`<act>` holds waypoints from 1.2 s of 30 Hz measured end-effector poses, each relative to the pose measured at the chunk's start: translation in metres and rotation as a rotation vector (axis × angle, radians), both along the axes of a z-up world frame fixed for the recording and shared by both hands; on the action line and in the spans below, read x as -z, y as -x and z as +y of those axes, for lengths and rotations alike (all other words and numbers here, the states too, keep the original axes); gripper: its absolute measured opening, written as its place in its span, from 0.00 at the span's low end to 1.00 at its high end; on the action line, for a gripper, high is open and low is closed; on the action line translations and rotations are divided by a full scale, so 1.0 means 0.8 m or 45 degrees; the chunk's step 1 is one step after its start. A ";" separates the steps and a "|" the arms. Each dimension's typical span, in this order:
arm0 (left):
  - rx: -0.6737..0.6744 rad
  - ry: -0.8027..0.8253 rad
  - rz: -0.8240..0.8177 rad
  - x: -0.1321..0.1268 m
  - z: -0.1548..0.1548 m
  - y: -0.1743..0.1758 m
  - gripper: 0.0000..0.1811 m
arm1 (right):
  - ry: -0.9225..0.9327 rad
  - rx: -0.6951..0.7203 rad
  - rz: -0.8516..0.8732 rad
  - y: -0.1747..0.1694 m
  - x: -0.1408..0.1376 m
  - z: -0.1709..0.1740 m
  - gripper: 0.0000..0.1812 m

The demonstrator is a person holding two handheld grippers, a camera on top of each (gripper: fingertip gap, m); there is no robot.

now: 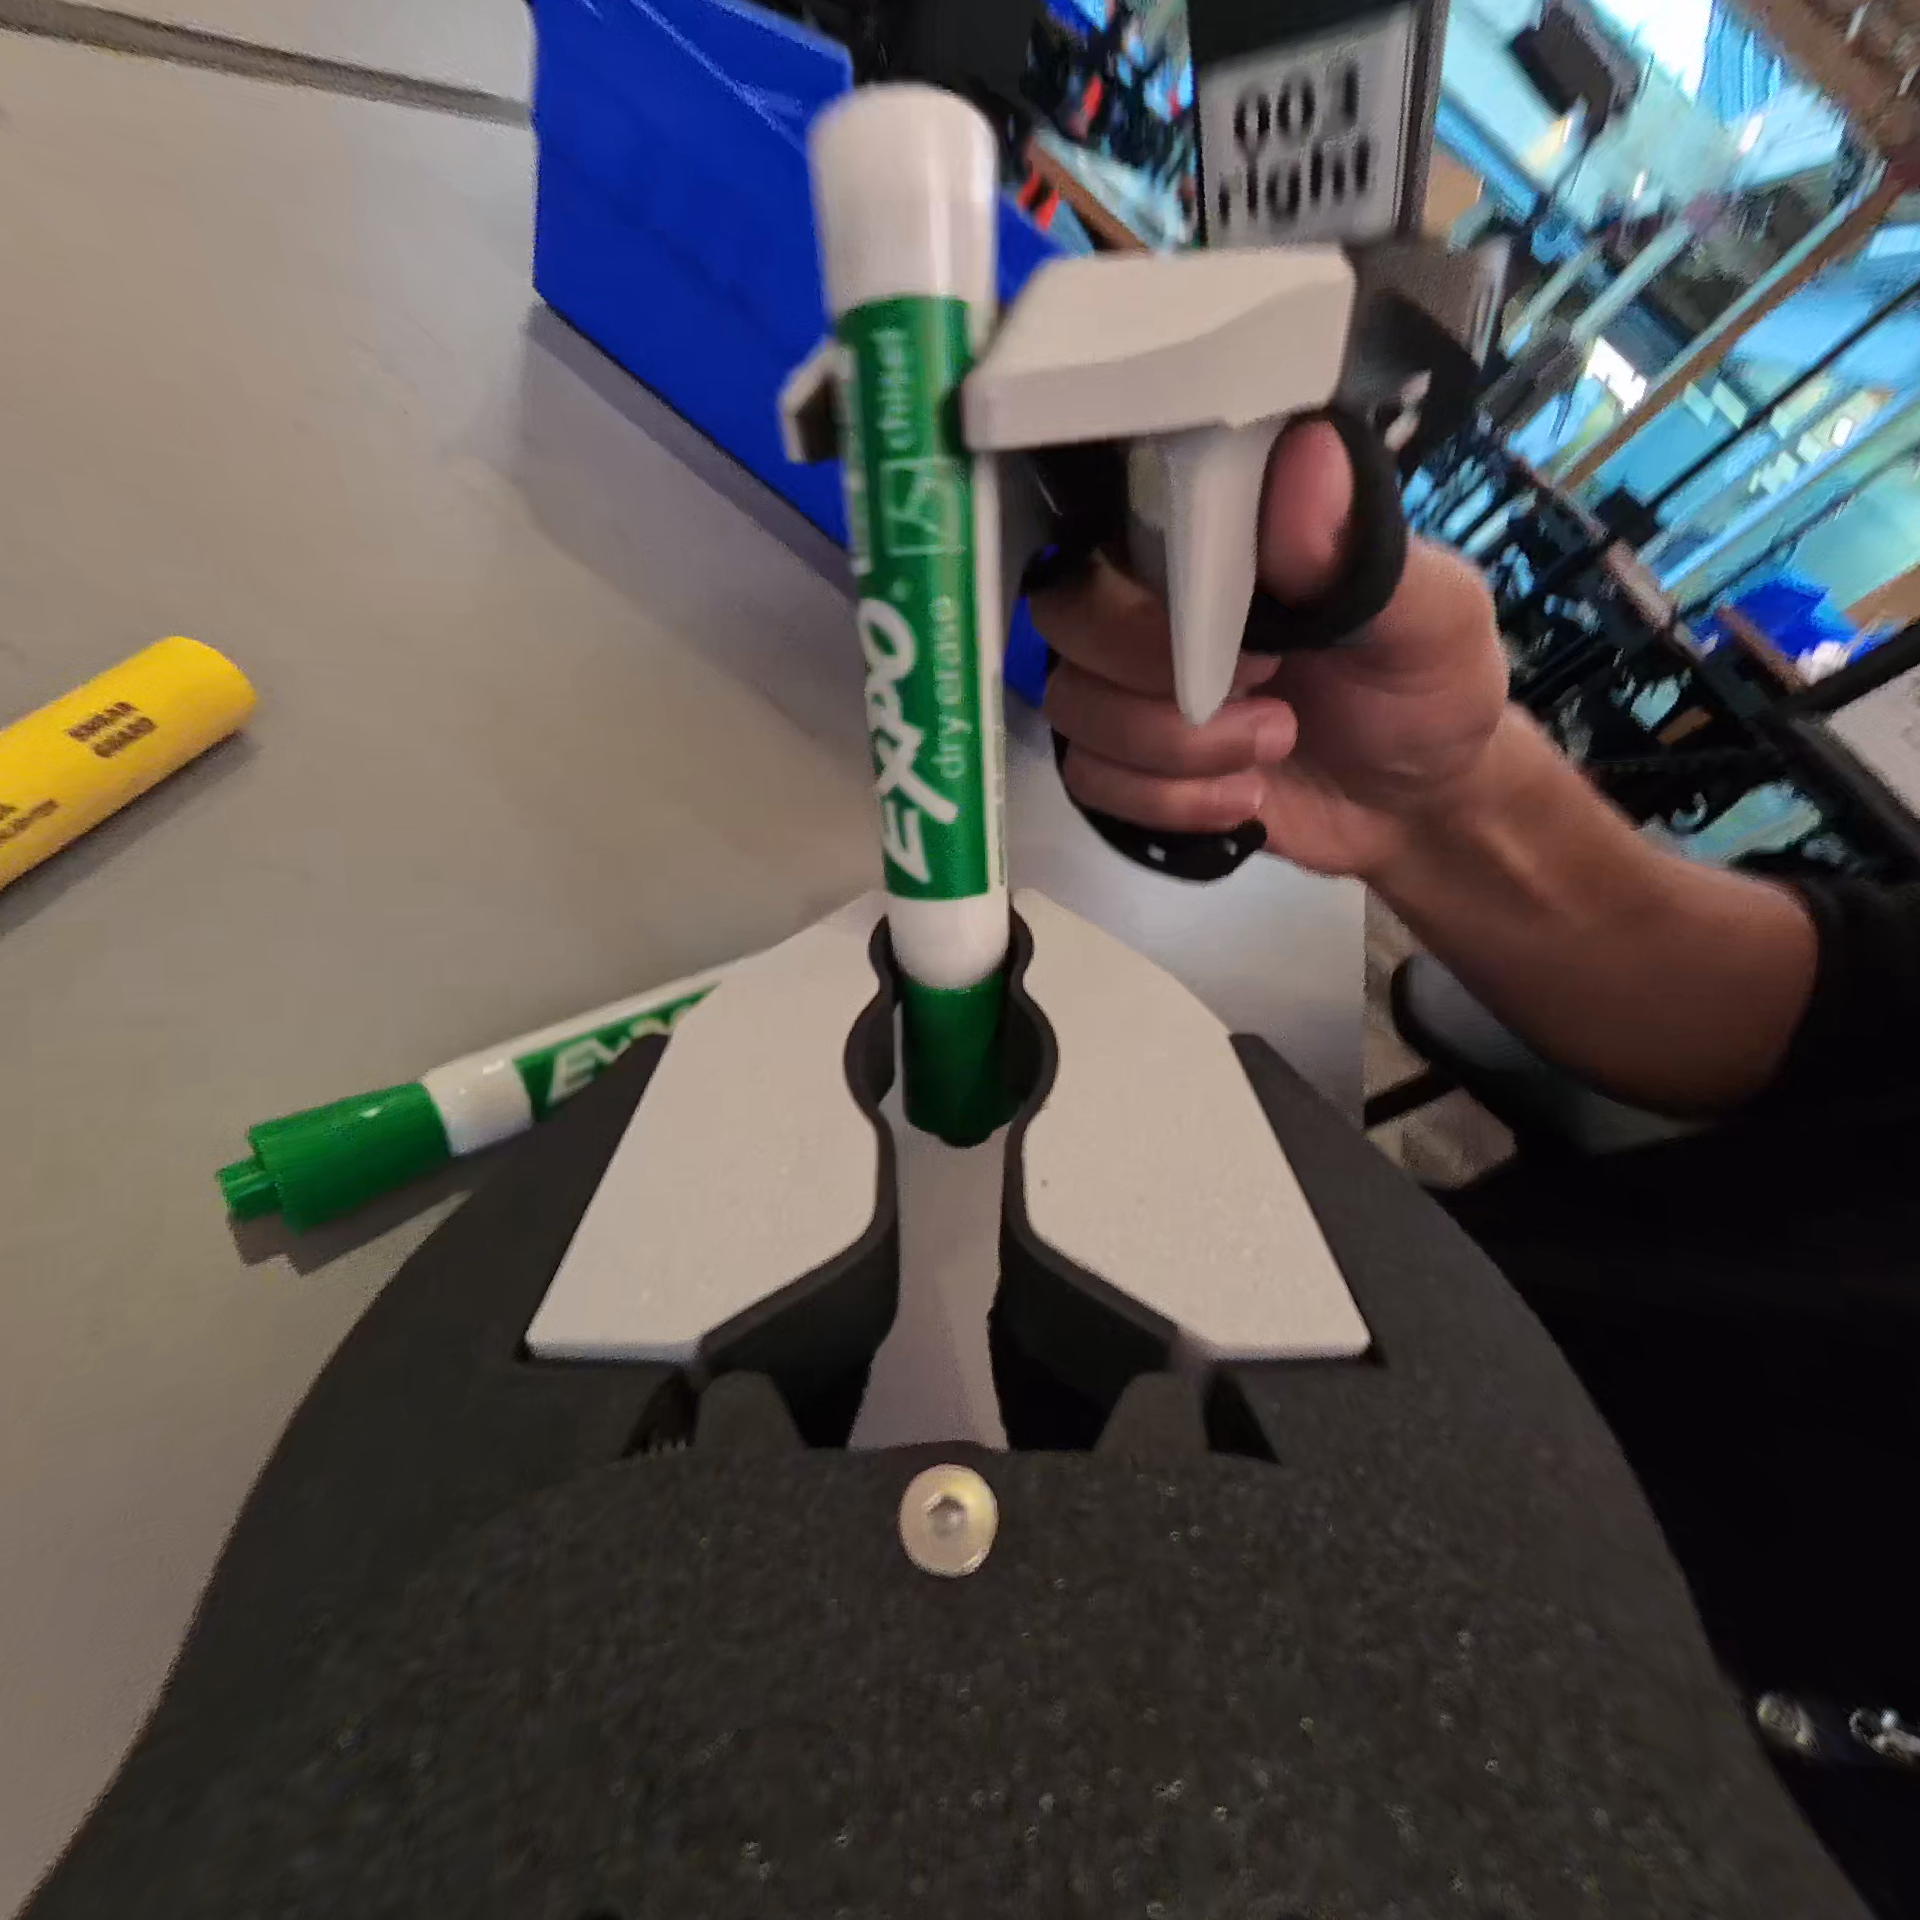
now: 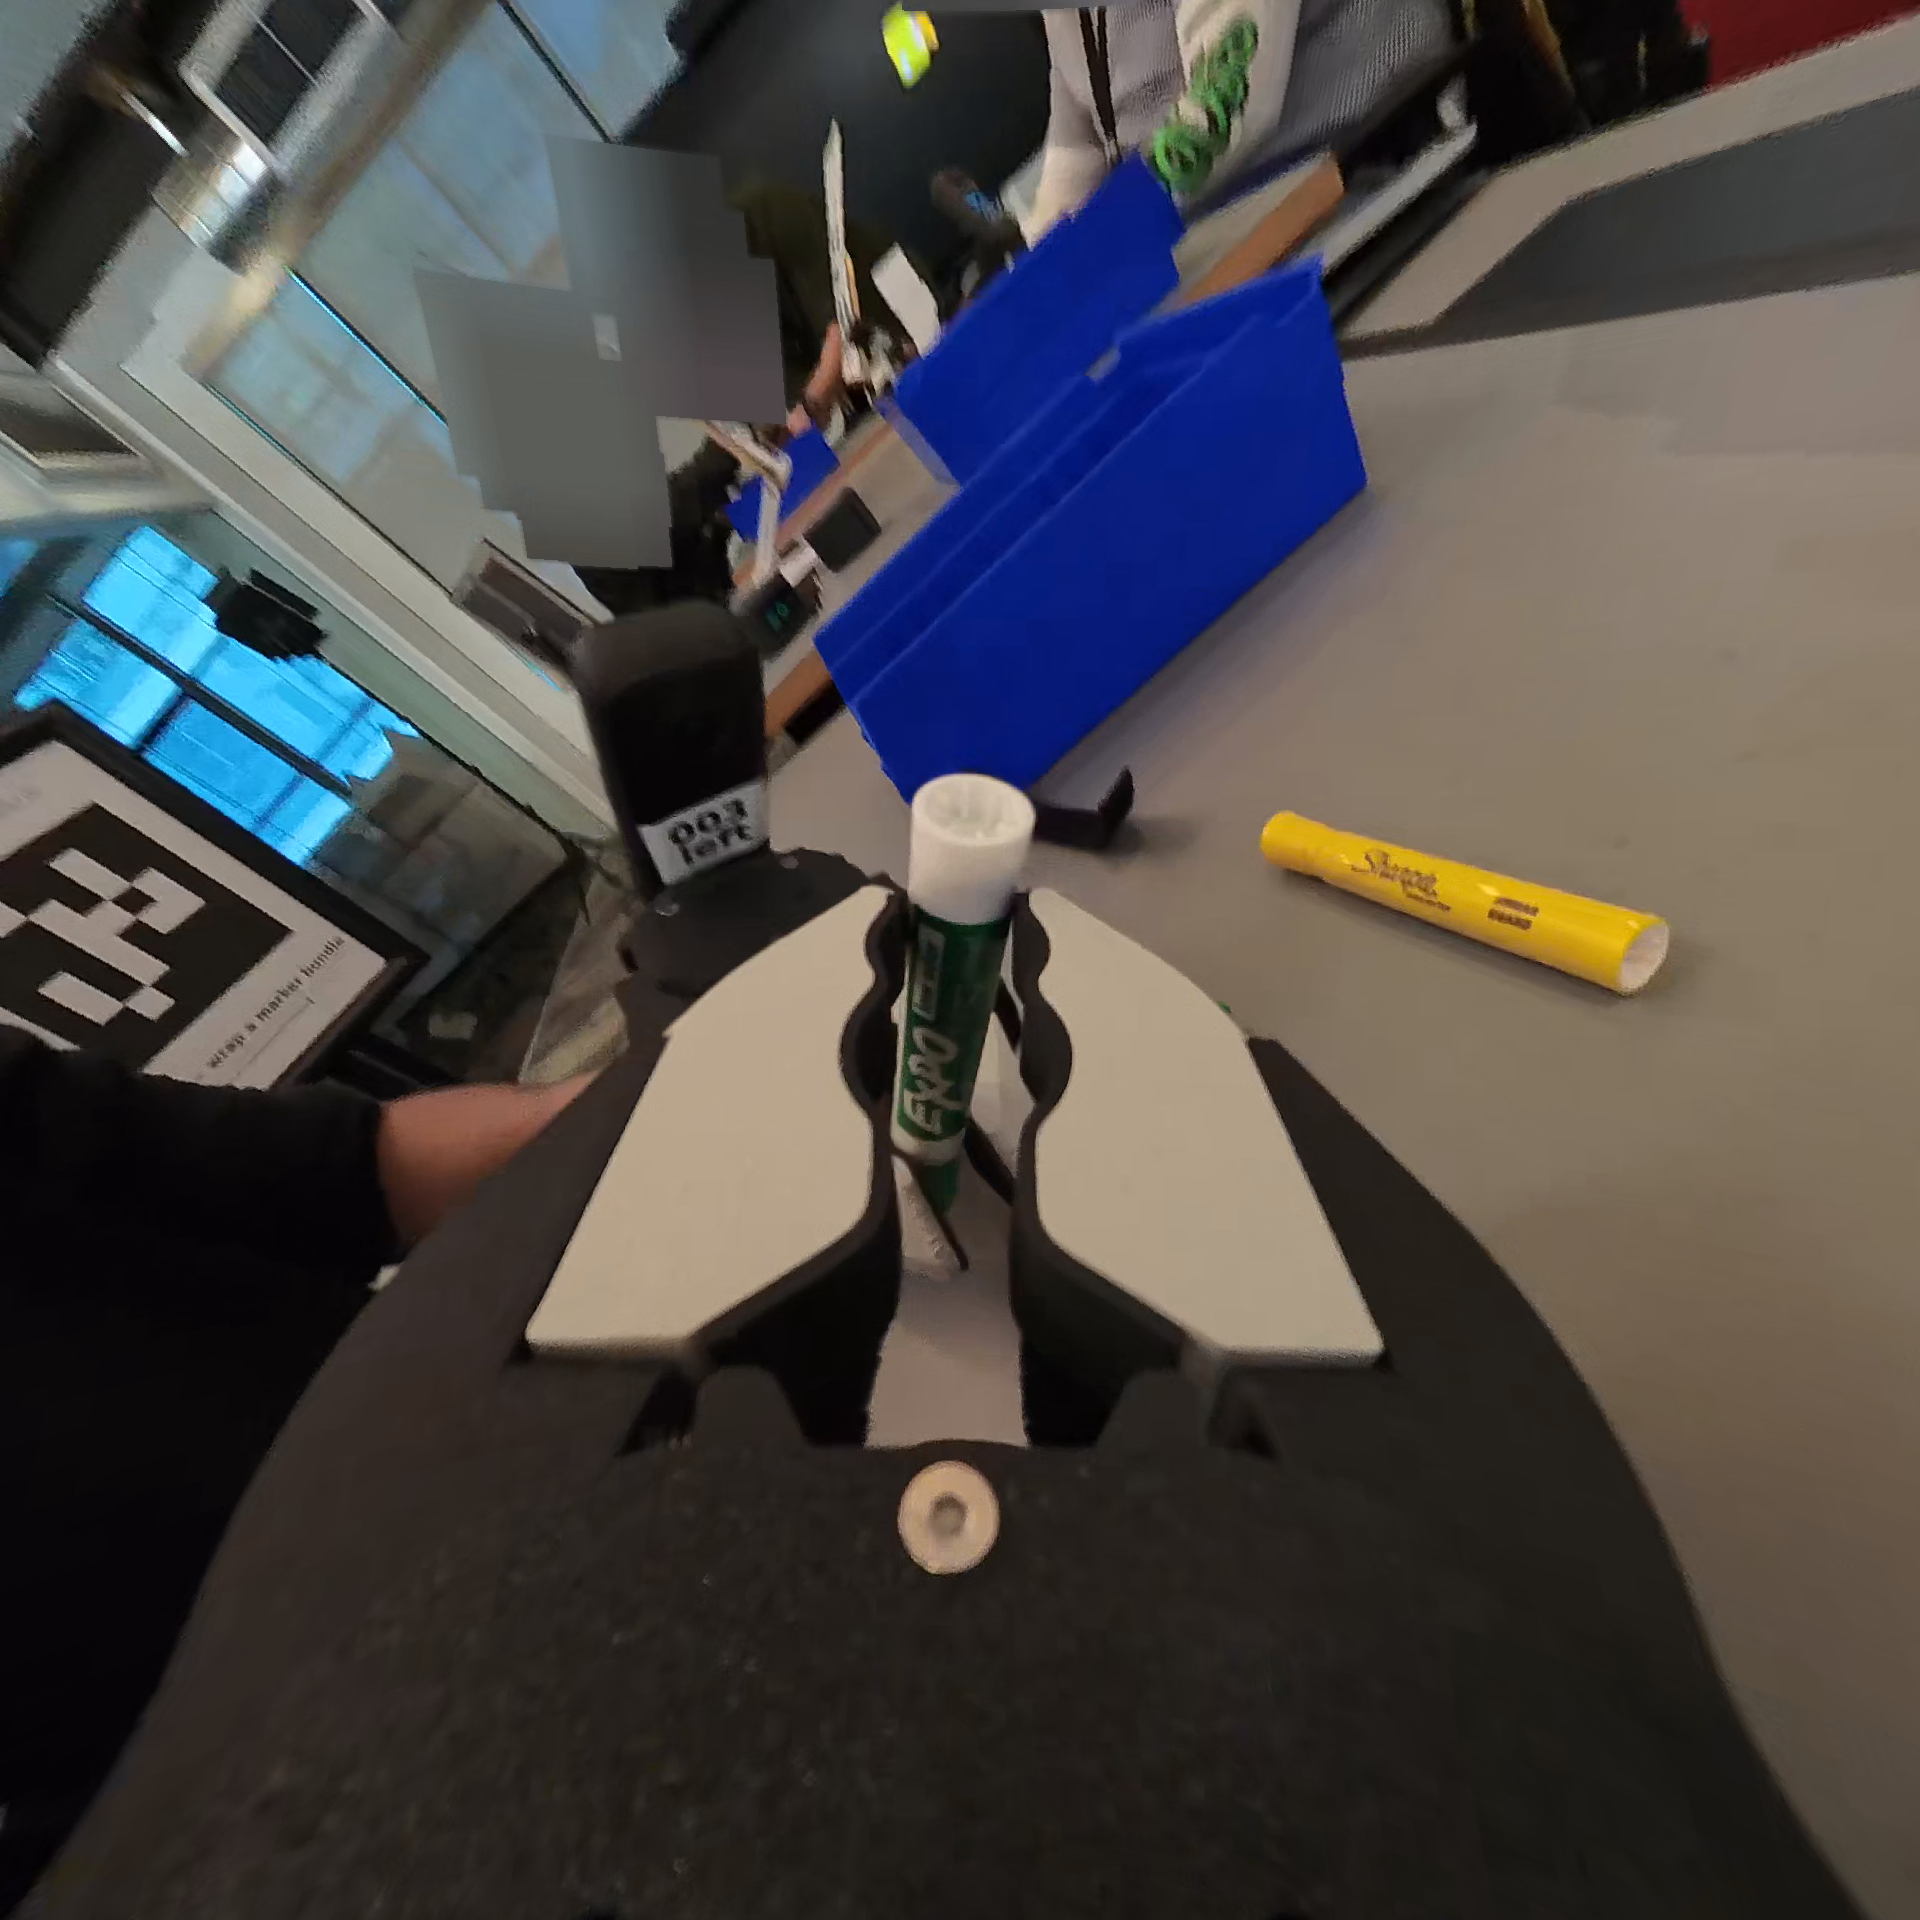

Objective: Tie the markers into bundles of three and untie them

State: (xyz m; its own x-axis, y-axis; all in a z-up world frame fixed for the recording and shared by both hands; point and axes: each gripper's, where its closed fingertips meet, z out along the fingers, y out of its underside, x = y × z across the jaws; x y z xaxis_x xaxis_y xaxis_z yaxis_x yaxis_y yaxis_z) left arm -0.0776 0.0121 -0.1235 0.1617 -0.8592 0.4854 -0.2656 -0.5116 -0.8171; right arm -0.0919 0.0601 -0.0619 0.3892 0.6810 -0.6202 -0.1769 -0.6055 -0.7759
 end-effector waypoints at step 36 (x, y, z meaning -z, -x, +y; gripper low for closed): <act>-0.180 -0.200 0.256 0.035 0.006 0.131 0.19 | 0.027 -0.251 -1.389 -0.011 0.120 -0.002 0.22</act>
State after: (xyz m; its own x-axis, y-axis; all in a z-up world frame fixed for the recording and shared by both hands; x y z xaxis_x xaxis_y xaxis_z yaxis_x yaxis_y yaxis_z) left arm -0.1825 0.0167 -0.1516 0.3649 -0.8833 0.2943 -0.3654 -0.4266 -0.8274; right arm -0.0834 0.0586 -0.1580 0.6199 0.7844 -0.0227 0.6959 -0.5629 -0.4459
